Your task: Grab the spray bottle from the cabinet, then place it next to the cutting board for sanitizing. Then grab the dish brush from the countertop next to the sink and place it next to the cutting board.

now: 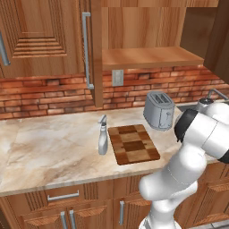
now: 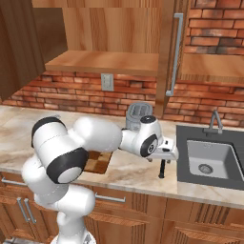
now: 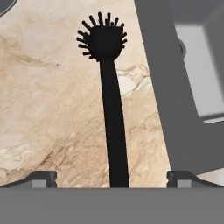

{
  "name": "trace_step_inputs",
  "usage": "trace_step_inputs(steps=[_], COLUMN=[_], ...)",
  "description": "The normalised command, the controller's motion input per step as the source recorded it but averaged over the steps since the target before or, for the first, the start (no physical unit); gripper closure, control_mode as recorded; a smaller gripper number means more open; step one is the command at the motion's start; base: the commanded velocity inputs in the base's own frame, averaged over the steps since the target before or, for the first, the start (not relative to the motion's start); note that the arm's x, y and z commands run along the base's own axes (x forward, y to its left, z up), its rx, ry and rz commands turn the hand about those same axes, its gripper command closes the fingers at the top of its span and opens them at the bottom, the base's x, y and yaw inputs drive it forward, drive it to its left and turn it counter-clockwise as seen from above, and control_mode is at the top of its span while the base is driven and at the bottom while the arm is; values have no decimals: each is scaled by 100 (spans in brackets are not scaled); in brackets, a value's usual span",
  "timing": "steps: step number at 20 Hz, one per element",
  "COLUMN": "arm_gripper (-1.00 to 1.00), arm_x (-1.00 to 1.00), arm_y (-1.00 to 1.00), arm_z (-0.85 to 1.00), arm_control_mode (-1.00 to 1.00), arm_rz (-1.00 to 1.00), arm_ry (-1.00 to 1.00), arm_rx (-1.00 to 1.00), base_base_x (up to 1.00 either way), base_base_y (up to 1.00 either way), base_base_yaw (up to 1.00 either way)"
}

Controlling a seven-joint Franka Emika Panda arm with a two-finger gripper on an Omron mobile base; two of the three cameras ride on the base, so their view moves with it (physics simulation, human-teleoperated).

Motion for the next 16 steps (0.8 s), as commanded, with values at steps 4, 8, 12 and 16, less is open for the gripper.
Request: trace_step_inputs(steps=[4, 8, 12, 16], arm_gripper=[-100, -100, -100, -100], arm_x=[5, 9, 4, 0], arm_y=[-22, -19, -7, -5], arm_z=[-16, -16, -17, -13], arm_control_mode=[-100, -100, -100, -100], arm_rz=[0, 0, 0, 0], arm_ry=[1, 3, 4, 4], arm_rx=[0, 0, 0, 0], base_base_x=[0, 0, 0, 0], base_base_y=[0, 0, 0, 0], base_base_yaw=[0, 0, 0, 0])
